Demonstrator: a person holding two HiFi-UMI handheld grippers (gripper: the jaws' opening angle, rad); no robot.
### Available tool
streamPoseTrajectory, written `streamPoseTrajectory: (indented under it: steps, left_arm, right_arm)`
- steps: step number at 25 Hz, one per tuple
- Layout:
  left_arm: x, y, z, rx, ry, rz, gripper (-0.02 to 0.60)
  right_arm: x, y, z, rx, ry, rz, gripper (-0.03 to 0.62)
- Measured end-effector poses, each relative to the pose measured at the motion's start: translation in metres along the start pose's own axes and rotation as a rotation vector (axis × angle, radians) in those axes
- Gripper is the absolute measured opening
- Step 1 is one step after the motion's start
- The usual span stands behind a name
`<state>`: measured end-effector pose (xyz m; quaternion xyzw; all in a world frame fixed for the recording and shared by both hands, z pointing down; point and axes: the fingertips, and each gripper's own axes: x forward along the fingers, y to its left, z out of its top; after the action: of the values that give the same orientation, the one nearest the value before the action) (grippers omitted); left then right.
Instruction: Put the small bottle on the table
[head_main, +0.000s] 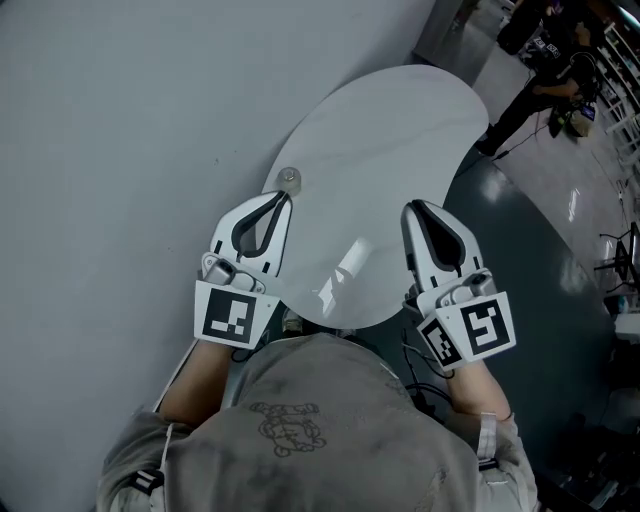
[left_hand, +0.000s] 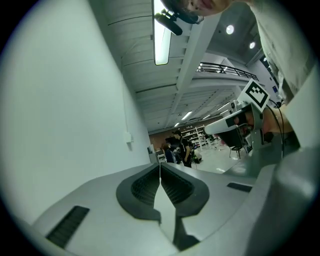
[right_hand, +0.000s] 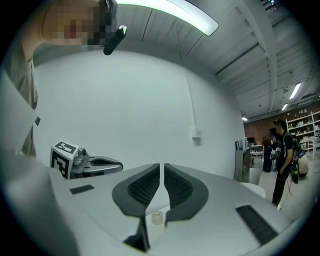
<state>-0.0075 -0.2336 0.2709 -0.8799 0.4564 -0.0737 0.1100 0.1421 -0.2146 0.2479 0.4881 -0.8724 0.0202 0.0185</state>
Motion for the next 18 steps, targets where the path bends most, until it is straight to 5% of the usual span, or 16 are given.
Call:
streamPoseTrajectory:
  steps: [18]
  left_arm:
    - [-0.015, -0.044, -0.010, -0.016, 0.055, -0.039, 0.021]
  right_arm:
    - [-0.035, 0.004, -0.036, -0.021, 0.075, -0.034, 0.037]
